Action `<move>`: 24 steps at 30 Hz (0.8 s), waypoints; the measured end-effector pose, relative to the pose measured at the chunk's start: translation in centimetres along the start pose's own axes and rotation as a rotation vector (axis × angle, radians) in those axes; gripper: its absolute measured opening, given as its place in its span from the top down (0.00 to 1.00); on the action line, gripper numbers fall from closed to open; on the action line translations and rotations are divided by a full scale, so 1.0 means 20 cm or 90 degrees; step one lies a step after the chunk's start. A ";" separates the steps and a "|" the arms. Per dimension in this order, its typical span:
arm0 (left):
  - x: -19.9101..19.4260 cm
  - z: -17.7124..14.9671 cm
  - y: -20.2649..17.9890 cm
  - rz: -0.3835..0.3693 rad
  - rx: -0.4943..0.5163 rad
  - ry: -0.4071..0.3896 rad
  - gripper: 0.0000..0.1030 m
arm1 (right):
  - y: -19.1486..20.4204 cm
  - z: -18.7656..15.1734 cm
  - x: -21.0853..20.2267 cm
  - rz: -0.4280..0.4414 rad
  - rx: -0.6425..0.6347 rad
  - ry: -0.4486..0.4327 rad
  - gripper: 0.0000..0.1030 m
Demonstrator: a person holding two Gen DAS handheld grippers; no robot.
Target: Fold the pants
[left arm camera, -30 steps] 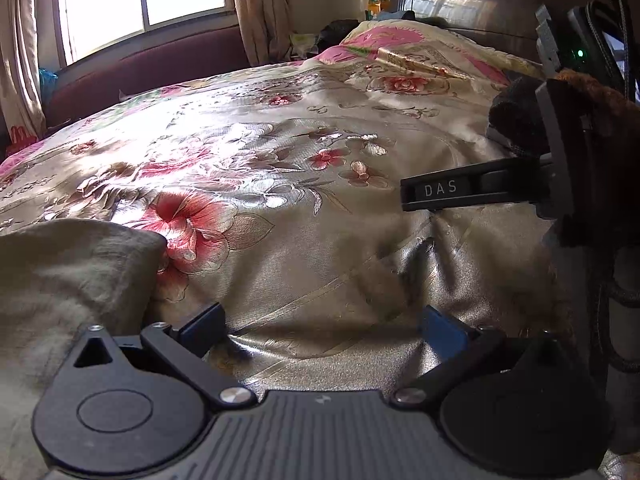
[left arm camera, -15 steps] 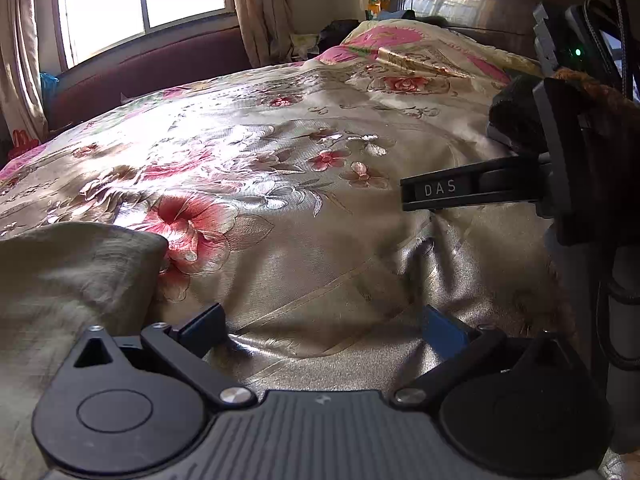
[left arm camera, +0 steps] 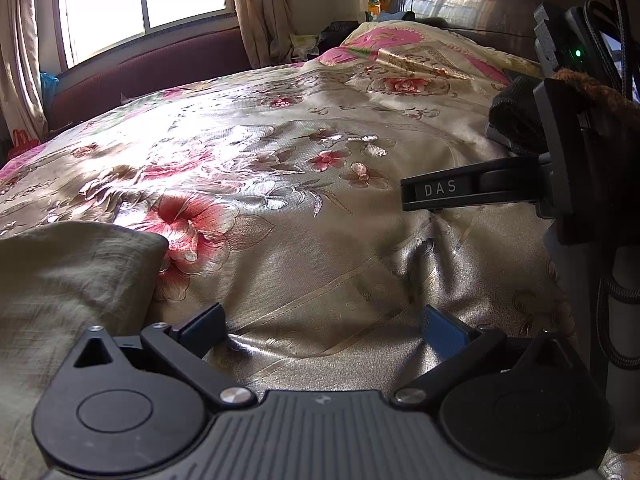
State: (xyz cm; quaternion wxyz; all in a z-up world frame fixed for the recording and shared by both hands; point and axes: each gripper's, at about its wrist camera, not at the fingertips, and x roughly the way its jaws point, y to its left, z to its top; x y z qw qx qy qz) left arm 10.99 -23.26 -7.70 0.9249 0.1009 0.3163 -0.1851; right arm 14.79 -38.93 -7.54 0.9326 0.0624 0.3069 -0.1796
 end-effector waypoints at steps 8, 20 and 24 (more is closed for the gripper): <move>0.00 -0.01 0.00 0.001 0.001 -0.002 0.00 | 0.00 0.00 0.00 0.000 0.000 0.000 0.01; -0.01 -0.01 0.01 -0.007 -0.009 -0.011 0.00 | 0.00 0.00 0.00 0.001 0.002 0.000 0.01; -0.01 -0.02 0.01 -0.009 -0.011 -0.015 0.00 | 0.00 0.00 0.00 0.002 0.003 0.001 0.01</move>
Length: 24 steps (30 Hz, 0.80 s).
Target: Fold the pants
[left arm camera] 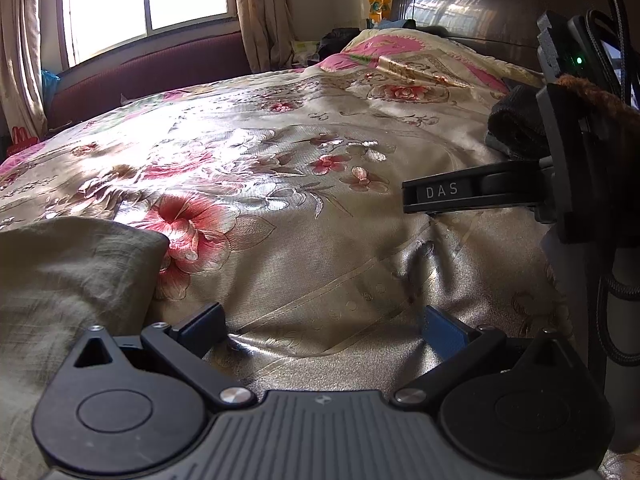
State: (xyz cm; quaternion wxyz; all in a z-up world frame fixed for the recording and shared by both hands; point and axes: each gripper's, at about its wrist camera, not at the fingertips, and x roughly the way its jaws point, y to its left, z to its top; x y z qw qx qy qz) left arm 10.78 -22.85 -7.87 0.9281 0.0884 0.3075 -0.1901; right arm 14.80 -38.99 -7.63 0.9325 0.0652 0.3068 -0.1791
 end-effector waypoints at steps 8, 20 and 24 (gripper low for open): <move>-0.01 -0.01 0.01 -0.011 -0.011 -0.005 0.00 | 0.00 0.00 0.00 0.002 0.003 -0.001 0.01; -0.01 -0.01 0.01 -0.012 -0.013 -0.009 0.00 | 0.00 0.00 0.00 0.003 0.005 0.000 0.01; -0.01 -0.01 0.01 -0.012 -0.015 -0.011 0.00 | -0.01 0.00 0.00 0.003 0.005 0.000 0.01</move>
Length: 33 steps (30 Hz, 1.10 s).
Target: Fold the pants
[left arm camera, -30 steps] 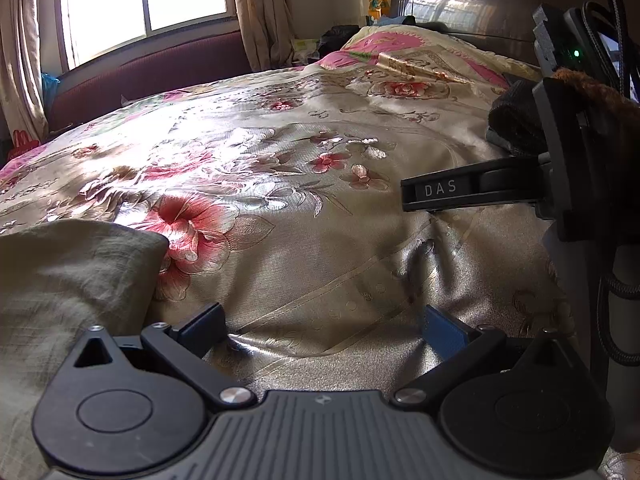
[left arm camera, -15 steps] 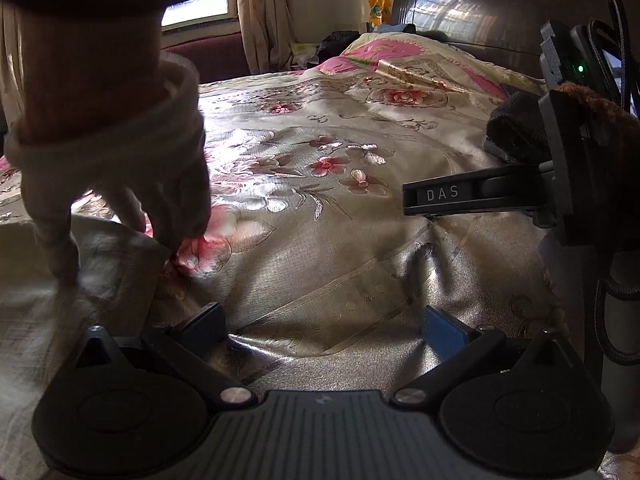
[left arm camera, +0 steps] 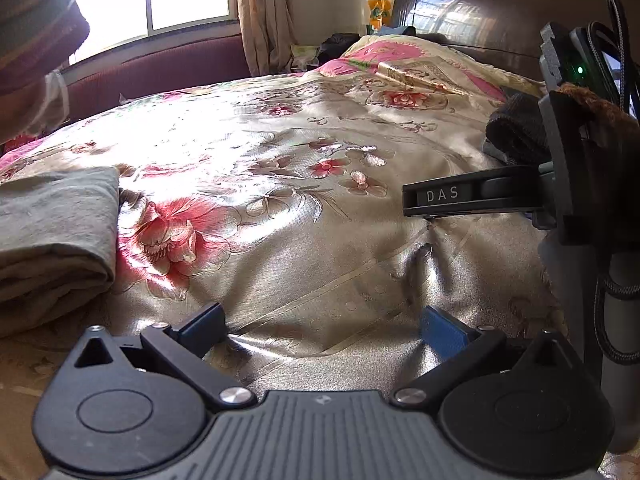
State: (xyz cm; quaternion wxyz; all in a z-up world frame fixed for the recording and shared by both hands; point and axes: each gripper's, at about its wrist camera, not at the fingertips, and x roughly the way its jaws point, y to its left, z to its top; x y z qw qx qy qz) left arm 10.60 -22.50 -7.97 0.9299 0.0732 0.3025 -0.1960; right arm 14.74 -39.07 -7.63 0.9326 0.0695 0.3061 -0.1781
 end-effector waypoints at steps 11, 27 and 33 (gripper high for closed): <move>0.00 0.00 0.01 -0.003 -0.003 -0.002 0.00 | 0.00 0.00 0.00 0.000 0.000 0.000 0.01; 0.00 0.00 -0.01 0.001 0.000 -0.006 0.00 | 0.00 0.00 0.00 0.001 0.001 0.000 0.01; 0.00 0.00 -0.01 0.001 0.000 -0.006 0.00 | 0.00 0.00 0.00 0.001 0.001 0.001 0.01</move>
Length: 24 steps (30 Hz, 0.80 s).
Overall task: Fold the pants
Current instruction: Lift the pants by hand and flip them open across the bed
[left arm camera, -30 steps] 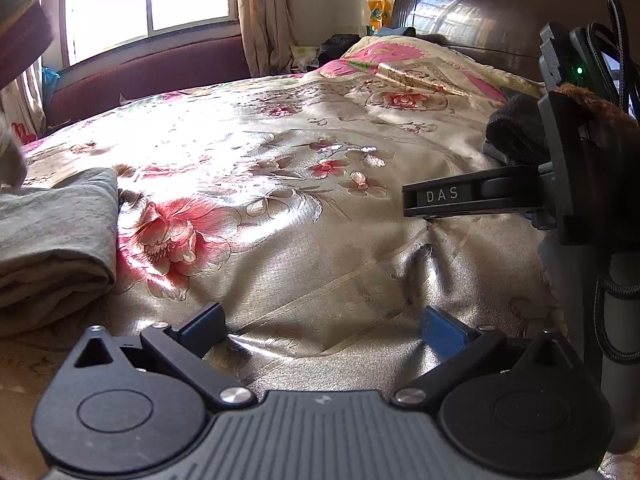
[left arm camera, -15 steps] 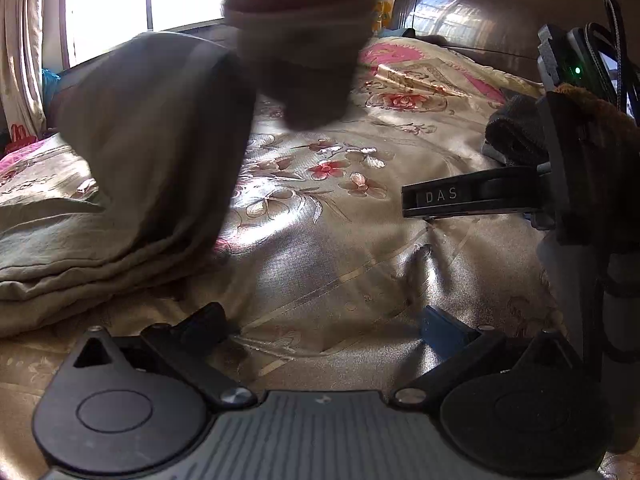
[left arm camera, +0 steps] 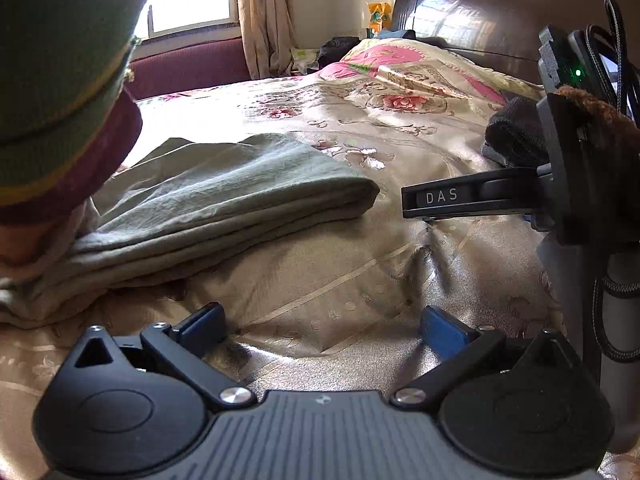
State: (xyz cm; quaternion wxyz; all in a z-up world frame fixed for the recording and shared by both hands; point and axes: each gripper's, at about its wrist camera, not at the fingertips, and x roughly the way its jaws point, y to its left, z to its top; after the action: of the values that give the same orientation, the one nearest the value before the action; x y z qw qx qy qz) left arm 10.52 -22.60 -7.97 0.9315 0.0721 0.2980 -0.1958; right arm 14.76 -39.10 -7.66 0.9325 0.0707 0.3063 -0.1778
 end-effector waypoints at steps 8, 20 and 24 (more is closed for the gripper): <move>0.00 0.00 -0.01 0.004 0.004 -0.003 0.00 | 0.00 0.00 0.00 0.000 0.000 0.000 0.01; 0.00 -0.01 0.01 0.001 0.000 -0.003 0.00 | 0.00 0.00 0.00 0.000 0.000 0.000 0.01; 0.00 0.00 0.01 0.001 0.001 -0.004 0.00 | 0.00 0.00 0.00 0.000 0.001 0.000 0.01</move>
State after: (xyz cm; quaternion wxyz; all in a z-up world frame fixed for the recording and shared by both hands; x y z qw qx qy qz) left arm 10.53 -22.42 -8.03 0.9325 0.0723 0.2951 -0.1954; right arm 14.78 -39.09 -7.68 0.9325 0.0711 0.3063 -0.1778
